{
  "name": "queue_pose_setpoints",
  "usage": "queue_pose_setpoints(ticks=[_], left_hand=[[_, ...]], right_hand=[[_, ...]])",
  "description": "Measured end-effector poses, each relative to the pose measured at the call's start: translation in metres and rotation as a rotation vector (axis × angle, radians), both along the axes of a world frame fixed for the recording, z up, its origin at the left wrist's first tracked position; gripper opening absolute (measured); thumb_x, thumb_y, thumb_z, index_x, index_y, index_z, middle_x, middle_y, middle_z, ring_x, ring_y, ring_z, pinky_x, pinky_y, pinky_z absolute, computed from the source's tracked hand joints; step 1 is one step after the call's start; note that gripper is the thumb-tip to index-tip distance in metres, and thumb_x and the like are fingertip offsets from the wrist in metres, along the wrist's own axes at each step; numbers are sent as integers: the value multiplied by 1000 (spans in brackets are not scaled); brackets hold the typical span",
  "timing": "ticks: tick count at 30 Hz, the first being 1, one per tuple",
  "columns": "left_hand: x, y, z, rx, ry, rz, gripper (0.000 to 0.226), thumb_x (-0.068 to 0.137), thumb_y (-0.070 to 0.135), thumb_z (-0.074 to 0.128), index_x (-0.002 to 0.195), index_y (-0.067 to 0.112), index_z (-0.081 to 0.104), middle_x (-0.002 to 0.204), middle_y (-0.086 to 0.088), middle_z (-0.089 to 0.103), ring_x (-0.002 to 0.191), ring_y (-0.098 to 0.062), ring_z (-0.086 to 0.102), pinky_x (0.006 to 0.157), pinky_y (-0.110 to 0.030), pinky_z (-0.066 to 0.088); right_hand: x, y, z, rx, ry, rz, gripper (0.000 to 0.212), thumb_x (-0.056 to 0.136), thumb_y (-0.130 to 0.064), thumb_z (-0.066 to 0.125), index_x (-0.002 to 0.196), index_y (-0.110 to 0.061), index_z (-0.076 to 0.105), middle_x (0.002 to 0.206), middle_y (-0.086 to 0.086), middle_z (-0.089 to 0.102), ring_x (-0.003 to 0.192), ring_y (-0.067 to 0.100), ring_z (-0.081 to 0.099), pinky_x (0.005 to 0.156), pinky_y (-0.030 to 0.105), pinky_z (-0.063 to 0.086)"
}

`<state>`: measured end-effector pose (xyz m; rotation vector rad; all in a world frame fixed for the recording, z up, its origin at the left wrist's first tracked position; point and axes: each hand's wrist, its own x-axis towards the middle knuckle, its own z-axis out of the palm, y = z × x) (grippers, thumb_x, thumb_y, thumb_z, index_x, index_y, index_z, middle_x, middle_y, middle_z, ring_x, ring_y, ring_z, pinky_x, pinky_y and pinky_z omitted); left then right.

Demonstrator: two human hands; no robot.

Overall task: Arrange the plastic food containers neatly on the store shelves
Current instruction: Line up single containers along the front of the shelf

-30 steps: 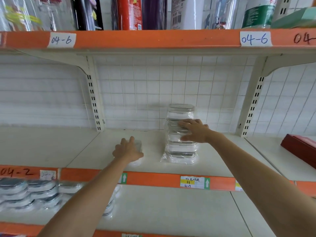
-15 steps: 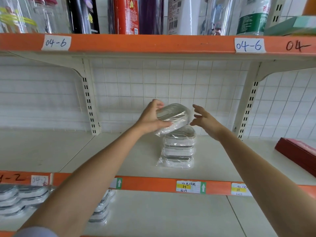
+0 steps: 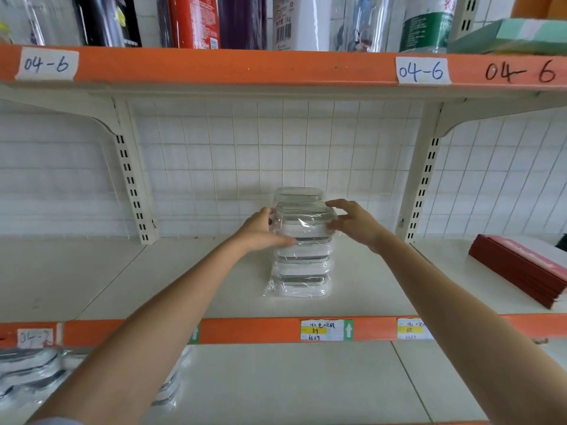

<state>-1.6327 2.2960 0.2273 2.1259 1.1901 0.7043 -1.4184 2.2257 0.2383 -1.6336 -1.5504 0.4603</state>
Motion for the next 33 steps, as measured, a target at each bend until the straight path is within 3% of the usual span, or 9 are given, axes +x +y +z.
queue_pose_setpoints(ticks=[5, 9, 12, 15, 18, 21, 24, 27, 33], left_hand=[[7, 0, -15, 167, -35, 66, 69, 72, 16, 81, 131, 9, 46, 129, -7, 54, 112, -16, 52, 85, -18, 37], [6, 4, -18, 159, -39, 92, 61, 75, 14, 78, 129, 9, 51, 124, -5, 59, 102, -12, 52, 78, -12, 34], [9, 5, -20, 160, -29, 109, 52, 79, 14, 74, 126, 10, 54, 122, -5, 61, 95, -8, 49, 72, -8, 31], [8, 5, -23, 59, -77, 117, 57, 76, 24, 77, 127, 13, 53, 121, 1, 58, 104, -10, 51, 79, -15, 34], [3, 4, -29, -64, -152, 129, 69, 71, 31, 82, 129, 15, 49, 116, 8, 54, 104, -10, 53, 81, -18, 42], [-2, 3, -41, -216, -194, 140, 65, 73, 32, 81, 127, 11, 52, 119, -4, 62, 110, -22, 60, 96, -39, 49], [-3, -4, -54, -278, -150, 54, 32, 79, 25, 77, 106, 13, 65, 111, -9, 69, 109, -25, 63, 97, -41, 48], [-1, -5, -59, -177, -118, 98, 27, 80, 24, 76, 100, 8, 68, 105, -10, 71, 104, -24, 64, 91, -35, 48], [-2, -8, -58, -98, -55, 150, 30, 80, 29, 76, 96, 5, 69, 98, -10, 71, 94, -21, 64, 77, -26, 43]], right_hand=[[-1, 0, -4, 62, -101, -10, 49, 87, -4, 60, 134, -15, 50, 137, 7, 45, 121, 23, 50, 99, 28, 39], [-5, -2, -6, 62, -169, 9, 60, 83, -22, 72, 137, -17, 47, 139, 6, 42, 121, 24, 49, 103, 32, 39], [-11, 0, -12, 111, -190, -50, 61, 81, -27, 73, 135, -18, 47, 133, 10, 44, 119, 26, 50, 99, 26, 37], [-14, -1, -19, 124, -192, -62, 64, 80, -30, 73, 136, -21, 44, 131, 12, 44, 116, 28, 52, 97, 28, 39], [-12, -3, -27, 82, -69, -23, 87, 75, -31, 78, 145, -21, 28, 142, 11, 35, 118, 28, 50, 100, 34, 42], [-9, -5, -38, -86, 164, -61, 107, 72, -35, 80, 150, -13, 11, 150, 12, 29, 127, 29, 45, 104, 36, 38], [-8, -4, -56, -282, 98, -68, 80, 75, -33, 78, 138, -3, 37, 135, 14, 48, 122, 31, 49, 104, 42, 41], [-9, -4, -65, -268, -23, -86, 50, 80, -31, 74, 117, -2, 56, 115, 12, 60, 106, 27, 57, 95, 42, 47], [-8, -4, -66, -260, -26, -70, 52, 77, -35, 75, 116, -4, 58, 113, 9, 62, 104, 25, 58, 95, 41, 48]])
